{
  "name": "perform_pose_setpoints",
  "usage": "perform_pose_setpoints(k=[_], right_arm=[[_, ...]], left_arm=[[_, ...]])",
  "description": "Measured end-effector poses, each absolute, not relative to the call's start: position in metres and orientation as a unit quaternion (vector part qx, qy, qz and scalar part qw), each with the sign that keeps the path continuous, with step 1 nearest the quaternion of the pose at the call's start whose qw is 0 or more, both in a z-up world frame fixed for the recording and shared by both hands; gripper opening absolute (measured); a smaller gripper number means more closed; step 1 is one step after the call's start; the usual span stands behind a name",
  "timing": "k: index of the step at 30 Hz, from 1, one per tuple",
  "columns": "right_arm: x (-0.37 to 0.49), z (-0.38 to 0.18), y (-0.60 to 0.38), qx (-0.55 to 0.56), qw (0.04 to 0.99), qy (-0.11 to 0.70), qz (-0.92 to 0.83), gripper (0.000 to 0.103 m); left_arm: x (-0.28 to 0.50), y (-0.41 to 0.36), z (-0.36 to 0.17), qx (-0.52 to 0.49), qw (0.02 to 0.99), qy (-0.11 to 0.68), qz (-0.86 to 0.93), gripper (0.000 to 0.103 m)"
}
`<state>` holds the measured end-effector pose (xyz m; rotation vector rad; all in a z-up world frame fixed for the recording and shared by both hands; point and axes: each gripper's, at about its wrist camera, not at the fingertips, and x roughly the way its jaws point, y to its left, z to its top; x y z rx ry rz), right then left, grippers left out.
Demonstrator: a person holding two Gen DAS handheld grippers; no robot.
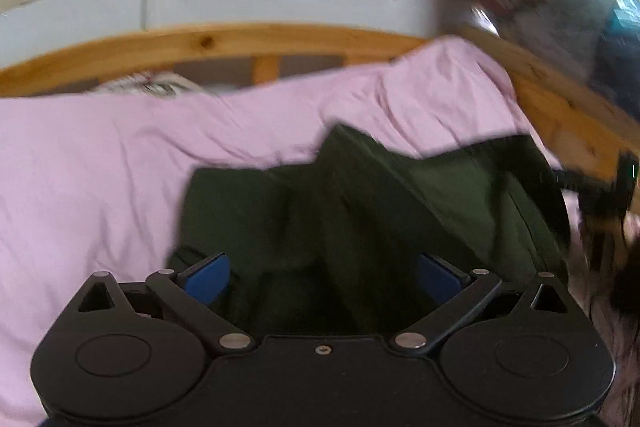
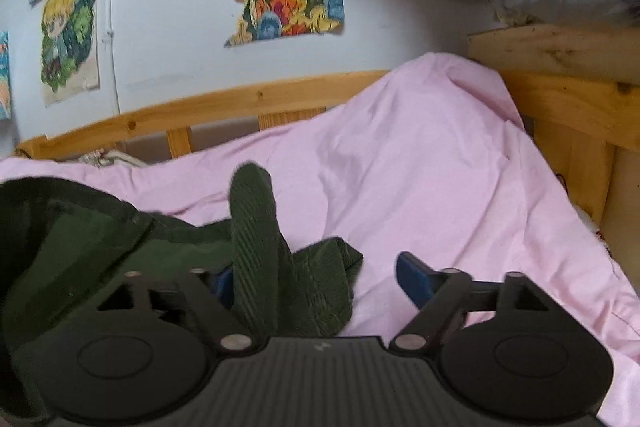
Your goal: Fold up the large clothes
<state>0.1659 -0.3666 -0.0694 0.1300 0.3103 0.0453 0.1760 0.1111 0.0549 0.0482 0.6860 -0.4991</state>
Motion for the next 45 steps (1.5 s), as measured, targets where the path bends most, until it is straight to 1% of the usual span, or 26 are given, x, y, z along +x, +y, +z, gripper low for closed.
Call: perform_pose_setpoints(k=[3, 6, 8, 9, 10, 11, 12, 13, 14, 15, 16, 17, 18, 22, 23, 27, 31, 34, 36, 38, 39, 40, 41, 42, 44, 45], right_arm=[[0.158, -0.066, -0.363, 0.068, 0.985, 0.154, 0.023, 0.088], [0.150, -0.067, -0.359, 0.090, 0.983, 0.155, 0.028, 0.088], [0.148, -0.072, -0.358, 0.113, 0.980, 0.160, 0.027, 0.088], [0.149, -0.075, -0.357, 0.123, 0.978, 0.164, 0.030, 0.086], [0.149, -0.079, -0.355, 0.128, 0.977, 0.166, 0.035, 0.080], [0.149, -0.082, -0.354, 0.126, 0.977, 0.166, 0.038, 0.076], [0.150, -0.085, -0.351, 0.118, 0.978, 0.167, 0.042, 0.069], [0.151, -0.088, -0.347, 0.106, 0.979, 0.169, 0.043, 0.062], [0.152, -0.090, -0.344, 0.096, 0.980, 0.171, 0.042, 0.058], [0.153, -0.091, -0.341, 0.091, 0.980, 0.172, 0.042, 0.047], [0.153, -0.092, -0.339, 0.089, 0.980, 0.172, 0.044, 0.034], [0.153, -0.092, -0.338, 0.089, 0.980, 0.171, 0.044, 0.026], [0.153, -0.090, -0.339, 0.092, 0.981, 0.167, 0.041, 0.014], [0.145, -0.080, -0.346, 0.127, 0.984, 0.125, 0.028, 0.007], [0.144, -0.078, -0.347, 0.126, 0.985, 0.119, 0.022, 0.006], [0.151, -0.079, -0.359, 0.162, 0.980, 0.118, 0.003, 0.006], [0.162, -0.093, -0.362, 0.162, 0.977, 0.140, -0.014, 0.006], [0.166, -0.103, -0.363, 0.158, 0.975, 0.155, -0.017, 0.006], [0.165, -0.108, -0.363, 0.160, 0.974, 0.156, -0.015, 0.007], [0.162, -0.109, -0.364, 0.169, 0.973, 0.154, -0.015, 0.008], [0.161, -0.108, -0.364, 0.171, 0.973, 0.154, -0.016, 0.014], [0.161, -0.108, -0.365, 0.173, 0.972, 0.156, -0.021, 0.032], [0.161, -0.108, -0.365, 0.176, 0.971, 0.159, -0.033, 0.042], [0.161, -0.108, -0.366, 0.181, 0.969, 0.162, -0.041, 0.055], [0.157, -0.108, -0.369, 0.196, 0.966, 0.161, -0.045, 0.059], [0.155, -0.107, -0.368, 0.198, 0.966, 0.161, -0.046, 0.064]], left_arm=[[0.175, 0.088, 0.039, 0.066, 0.905, 0.341, -0.246, 0.099], [0.182, 0.066, 0.032, 0.105, 0.907, 0.334, -0.235, 0.094], [0.189, 0.057, 0.029, 0.120, 0.907, 0.336, -0.223, 0.085], [0.193, 0.054, 0.029, 0.121, 0.908, 0.335, -0.221, 0.083], [0.195, 0.052, 0.029, 0.117, 0.910, 0.333, -0.217, 0.072], [0.198, 0.050, 0.029, 0.108, 0.911, 0.334, -0.216, 0.051], [0.202, 0.049, 0.028, 0.096, 0.911, 0.336, -0.219, 0.038], [0.205, 0.048, 0.027, 0.084, 0.911, 0.341, -0.214, 0.019], [0.207, 0.050, 0.026, 0.074, 0.914, 0.343, -0.206, 0.010], [0.207, 0.053, 0.025, 0.060, 0.917, 0.341, -0.199, 0.009], [0.205, 0.055, 0.026, 0.052, 0.922, 0.334, -0.190, 0.006], [0.202, 0.057, 0.028, 0.049, 0.928, 0.324, -0.178, 0.006], [0.199, 0.062, 0.033, 0.037, 0.935, 0.313, -0.162, 0.005], [0.187, 0.106, 0.060, -0.086, 0.953, 0.268, -0.110, 0.004], [0.184, 0.116, 0.065, -0.103, 0.955, 0.258, -0.100, 0.001], [0.196, 0.143, 0.067, -0.155, 0.949, 0.269, -0.062, 0.001], [0.231, 0.154, 0.031, -0.194, 0.923, 0.332, -0.016, 0.001], [0.254, 0.158, 0.008, -0.202, 0.912, 0.356, -0.028, 0.002], [0.256, 0.161, 0.006, -0.218, 0.911, 0.349, -0.043, 0.011], [0.250, 0.167, 0.006, -0.235, 0.910, 0.336, -0.058, 0.030], [0.246, 0.169, 0.007, -0.234, 0.912, 0.332, -0.067, 0.035], [0.240, 0.171, 0.009, -0.227, 0.914, 0.327, -0.071, 0.043], [0.233, 0.172, 0.010, -0.221, 0.918, 0.322, -0.071, 0.048], [0.226, 0.174, 0.011, -0.216, 0.921, 0.317, -0.069, 0.050], [0.208, 0.177, 0.009, -0.214, 0.925, 0.306, -0.067, 0.058], [0.195, 0.178, 0.008, -0.213, 0.928, 0.298, -0.066, 0.061]])
